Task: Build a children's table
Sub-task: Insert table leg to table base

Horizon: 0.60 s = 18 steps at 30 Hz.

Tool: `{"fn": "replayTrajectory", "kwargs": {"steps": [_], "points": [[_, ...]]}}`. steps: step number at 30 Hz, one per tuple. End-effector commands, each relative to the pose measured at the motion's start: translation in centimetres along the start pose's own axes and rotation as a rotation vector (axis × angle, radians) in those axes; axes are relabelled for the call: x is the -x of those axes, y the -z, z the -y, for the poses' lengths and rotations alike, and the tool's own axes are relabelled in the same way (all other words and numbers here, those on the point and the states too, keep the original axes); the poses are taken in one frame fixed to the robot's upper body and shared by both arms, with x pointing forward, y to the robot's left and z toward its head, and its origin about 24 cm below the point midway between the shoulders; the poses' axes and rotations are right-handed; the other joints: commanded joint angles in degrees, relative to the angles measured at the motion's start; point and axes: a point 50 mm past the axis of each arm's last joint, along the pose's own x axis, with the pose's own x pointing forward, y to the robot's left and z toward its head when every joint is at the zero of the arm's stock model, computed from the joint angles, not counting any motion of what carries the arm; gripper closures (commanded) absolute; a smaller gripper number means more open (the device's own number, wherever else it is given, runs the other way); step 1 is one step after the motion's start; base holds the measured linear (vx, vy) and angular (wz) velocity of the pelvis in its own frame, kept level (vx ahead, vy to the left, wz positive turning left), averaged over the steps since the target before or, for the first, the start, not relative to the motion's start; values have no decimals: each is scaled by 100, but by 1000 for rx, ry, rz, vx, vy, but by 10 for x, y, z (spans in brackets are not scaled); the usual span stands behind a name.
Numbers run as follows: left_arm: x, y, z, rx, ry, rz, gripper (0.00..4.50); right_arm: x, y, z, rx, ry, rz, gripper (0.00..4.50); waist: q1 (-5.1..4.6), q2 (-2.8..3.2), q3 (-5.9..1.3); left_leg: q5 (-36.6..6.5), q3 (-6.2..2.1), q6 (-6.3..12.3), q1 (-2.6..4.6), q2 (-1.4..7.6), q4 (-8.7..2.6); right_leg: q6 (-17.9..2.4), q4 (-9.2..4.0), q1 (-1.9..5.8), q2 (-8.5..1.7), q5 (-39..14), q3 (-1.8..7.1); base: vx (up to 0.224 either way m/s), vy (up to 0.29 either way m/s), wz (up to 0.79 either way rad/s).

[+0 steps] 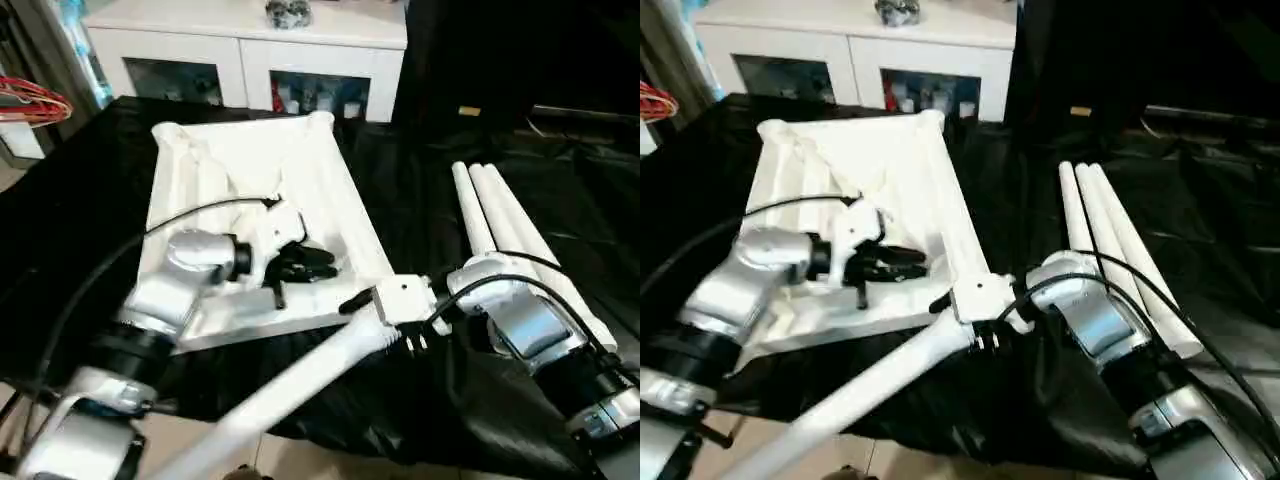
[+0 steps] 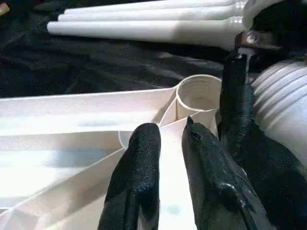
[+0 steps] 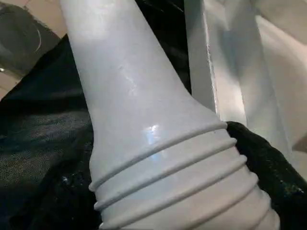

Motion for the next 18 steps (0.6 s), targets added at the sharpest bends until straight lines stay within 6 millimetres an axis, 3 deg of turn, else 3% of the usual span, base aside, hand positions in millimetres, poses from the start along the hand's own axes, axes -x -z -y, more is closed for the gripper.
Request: {"fn": "replayTrajectory", "kwargs": {"steps": [1,7,12,18], "points": [[10,-9,-2,-24,5,7,349,5,-6,3,4,40,28,133,-10,0,-365,-1065,-105,347,56,323,-409,-1366,-376,312,-409,-1090,294,0,0,0],[39,-27,-6,-32,-47,47,349,13,-6,1,-36,94,64,133,-5,2,-348,-1179,-101,242,75,327,-422,-1343,-380,302,-408,-1261,305,0,0,0],[56,-26,-17,-45,-190,47,349,26,-10,-2,-83,139,119,133,-7,-20,-348,-1200,-106,240,71,310,-421,-1212,-395,302,-389,-1410,299,0,0,0],[62,-27,-24,-37,-314,84,349,51,-4,-9,-143,198,112,133,27,-38,-356,-1055,-102,258,64,308,-404,-1151,-394,305,-400,-1331,301,0,0,0]]}}
